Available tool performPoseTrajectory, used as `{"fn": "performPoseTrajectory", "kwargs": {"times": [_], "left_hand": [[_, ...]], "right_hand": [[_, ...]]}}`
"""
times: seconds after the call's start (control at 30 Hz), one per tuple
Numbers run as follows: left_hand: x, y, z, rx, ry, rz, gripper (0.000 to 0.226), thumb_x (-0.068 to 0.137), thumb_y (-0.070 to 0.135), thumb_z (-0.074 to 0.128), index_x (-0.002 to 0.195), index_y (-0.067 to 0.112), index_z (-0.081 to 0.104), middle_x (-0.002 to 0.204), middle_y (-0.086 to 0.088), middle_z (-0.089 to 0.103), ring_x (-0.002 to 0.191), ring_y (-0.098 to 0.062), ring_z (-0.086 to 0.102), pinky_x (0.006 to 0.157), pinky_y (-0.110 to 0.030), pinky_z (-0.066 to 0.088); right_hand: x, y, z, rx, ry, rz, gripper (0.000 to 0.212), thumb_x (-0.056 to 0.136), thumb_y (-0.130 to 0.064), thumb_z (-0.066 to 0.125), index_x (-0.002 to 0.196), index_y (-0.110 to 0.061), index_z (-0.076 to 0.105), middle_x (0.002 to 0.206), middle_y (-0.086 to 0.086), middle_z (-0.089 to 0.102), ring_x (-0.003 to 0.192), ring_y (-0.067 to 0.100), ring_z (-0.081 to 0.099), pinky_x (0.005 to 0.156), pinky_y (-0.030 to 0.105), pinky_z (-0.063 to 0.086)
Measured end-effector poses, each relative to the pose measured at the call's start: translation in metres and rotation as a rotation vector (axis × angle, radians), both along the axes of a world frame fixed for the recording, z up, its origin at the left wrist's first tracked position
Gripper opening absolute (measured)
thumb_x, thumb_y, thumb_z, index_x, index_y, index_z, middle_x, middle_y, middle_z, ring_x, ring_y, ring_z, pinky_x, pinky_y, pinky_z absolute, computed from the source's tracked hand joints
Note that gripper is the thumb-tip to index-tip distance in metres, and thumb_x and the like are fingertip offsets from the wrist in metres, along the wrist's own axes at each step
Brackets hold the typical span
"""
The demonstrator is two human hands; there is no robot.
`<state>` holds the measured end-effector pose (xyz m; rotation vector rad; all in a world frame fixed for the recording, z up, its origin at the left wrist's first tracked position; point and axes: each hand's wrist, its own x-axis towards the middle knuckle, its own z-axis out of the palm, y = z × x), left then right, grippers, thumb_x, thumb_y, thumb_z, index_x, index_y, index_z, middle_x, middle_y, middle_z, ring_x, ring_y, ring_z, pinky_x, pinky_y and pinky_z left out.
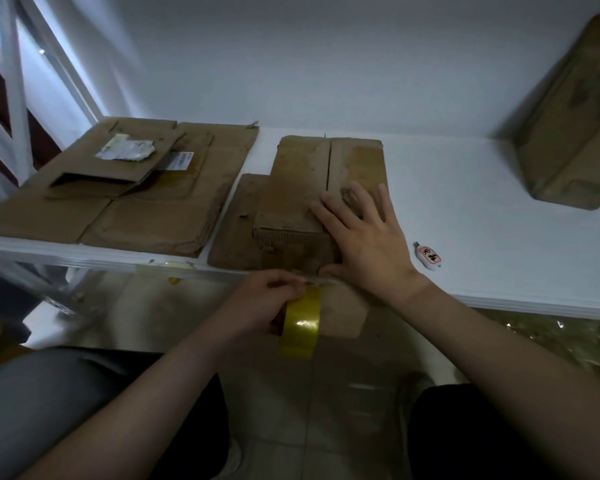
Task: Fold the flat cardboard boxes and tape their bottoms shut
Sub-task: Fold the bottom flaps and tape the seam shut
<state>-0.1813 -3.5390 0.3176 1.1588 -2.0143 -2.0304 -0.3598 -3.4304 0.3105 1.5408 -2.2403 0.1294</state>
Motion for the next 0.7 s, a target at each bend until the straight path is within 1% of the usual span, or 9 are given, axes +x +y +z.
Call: {"fn": "performPoseTrajectory", "kwargs": {"times": [0.07, 0.17, 0.27, 0.33, 0.4, 0.47, 0.53, 0.6, 0.7], "left_hand": [[0.001, 0.002, 0.004, 0.052, 0.022, 0.015, 0.011, 0.095, 0.02, 0.066, 0.103, 0.024, 0.074, 0.105, -0.002, 0.07, 0.09, -0.02, 0.068, 0.058, -0.031, 0.058], [0.001, 0.004, 0.012, 0.128, 0.082, 0.012, 0.017, 0.097, 0.022, 0.064, 0.113, 0.025, 0.07, 0.105, -0.009, 0.072, 0.088, -0.025, 0.072, 0.062, -0.033, 0.057], [0.001, 0.007, 0.02, 0.256, 0.169, 0.04, 0.024, 0.097, 0.018, 0.062, 0.121, 0.02, 0.067, 0.087, -0.008, 0.074, 0.077, -0.026, 0.072, 0.073, -0.042, 0.059], [0.003, 0.007, 0.025, 0.368, 0.211, 0.009, 0.027, 0.098, 0.02, 0.06, 0.124, 0.018, 0.067, 0.086, -0.009, 0.073, 0.075, -0.024, 0.069, 0.078, -0.047, 0.059], [0.007, 0.007, 0.031, 0.471, 0.221, -0.049, 0.03, 0.097, 0.026, 0.06, 0.125, 0.016, 0.068, 0.106, -0.014, 0.074, 0.089, -0.029, 0.069, 0.087, -0.051, 0.058], [0.009, 0.007, 0.033, 0.527, 0.22, -0.025, 0.034, 0.094, 0.029, 0.065, 0.123, 0.012, 0.07, 0.112, -0.015, 0.071, 0.101, -0.032, 0.065, 0.089, -0.049, 0.058], [0.008, 0.007, 0.032, 0.467, 0.224, 0.057, 0.028, 0.091, 0.03, 0.069, 0.114, 0.016, 0.076, 0.105, -0.01, 0.07, 0.099, -0.029, 0.064, 0.077, -0.042, 0.06], [0.009, 0.007, 0.029, 0.301, 0.235, 0.114, 0.018, 0.09, 0.029, 0.071, 0.104, 0.022, 0.079, 0.096, -0.004, 0.071, 0.089, -0.022, 0.064, 0.067, -0.034, 0.054], [0.011, 0.007, 0.03, 0.018, 0.211, 0.124, 0.011, 0.091, 0.031, 0.072, 0.094, 0.024, 0.079, 0.096, -0.002, 0.074, 0.088, -0.018, 0.065, 0.071, -0.034, 0.05]], "right_hand": [[0.008, 0.005, 0.008, -0.117, -0.074, 0.019, 0.087, 0.082, -0.067, 0.064, 0.153, -0.023, 0.039, 0.153, -0.001, 0.044, 0.143, 0.037, 0.033, 0.118, 0.056, 0.021], [0.03, 0.016, 0.03, -0.289, -0.148, 0.019, 0.056, 0.093, -0.062, 0.055, 0.134, -0.023, 0.054, 0.124, -0.002, 0.059, 0.112, 0.026, 0.05, 0.09, 0.041, 0.042], [0.057, 0.027, 0.051, -0.152, -0.47, -0.086, 0.074, 0.079, -0.08, 0.057, 0.132, -0.032, 0.038, 0.105, -0.013, 0.057, 0.088, 0.014, 0.057, 0.068, 0.033, 0.048], [0.07, 0.033, 0.047, -0.022, -0.588, -0.131, 0.088, 0.069, -0.084, 0.063, 0.134, -0.037, 0.026, 0.111, -0.012, 0.061, 0.094, 0.018, 0.064, 0.074, 0.038, 0.053], [0.077, 0.037, 0.038, 0.006, -0.643, -0.138, 0.085, 0.071, -0.075, 0.071, 0.13, -0.038, 0.022, 0.118, -0.007, 0.063, 0.1, 0.022, 0.066, 0.078, 0.042, 0.054], [0.078, 0.038, 0.036, -0.063, -0.725, -0.14, 0.073, 0.076, -0.058, 0.077, 0.121, -0.04, 0.023, 0.108, -0.007, 0.063, 0.091, 0.021, 0.066, 0.074, 0.042, 0.056], [0.075, 0.04, 0.039, -0.124, -0.758, -0.116, 0.064, 0.078, -0.049, 0.08, 0.113, -0.04, 0.027, 0.098, -0.009, 0.062, 0.081, 0.017, 0.064, 0.068, 0.044, 0.057], [0.073, 0.043, 0.044, -0.154, -0.77, -0.055, 0.058, 0.078, -0.045, 0.081, 0.111, -0.039, 0.033, 0.096, -0.012, 0.061, 0.08, 0.011, 0.062, 0.065, 0.043, 0.056], [0.075, 0.046, 0.051, -0.118, -0.711, 0.028, 0.056, 0.079, -0.042, 0.081, 0.115, -0.041, 0.038, 0.11, -0.013, 0.06, 0.092, 0.011, 0.06, 0.071, 0.04, 0.057]]}}
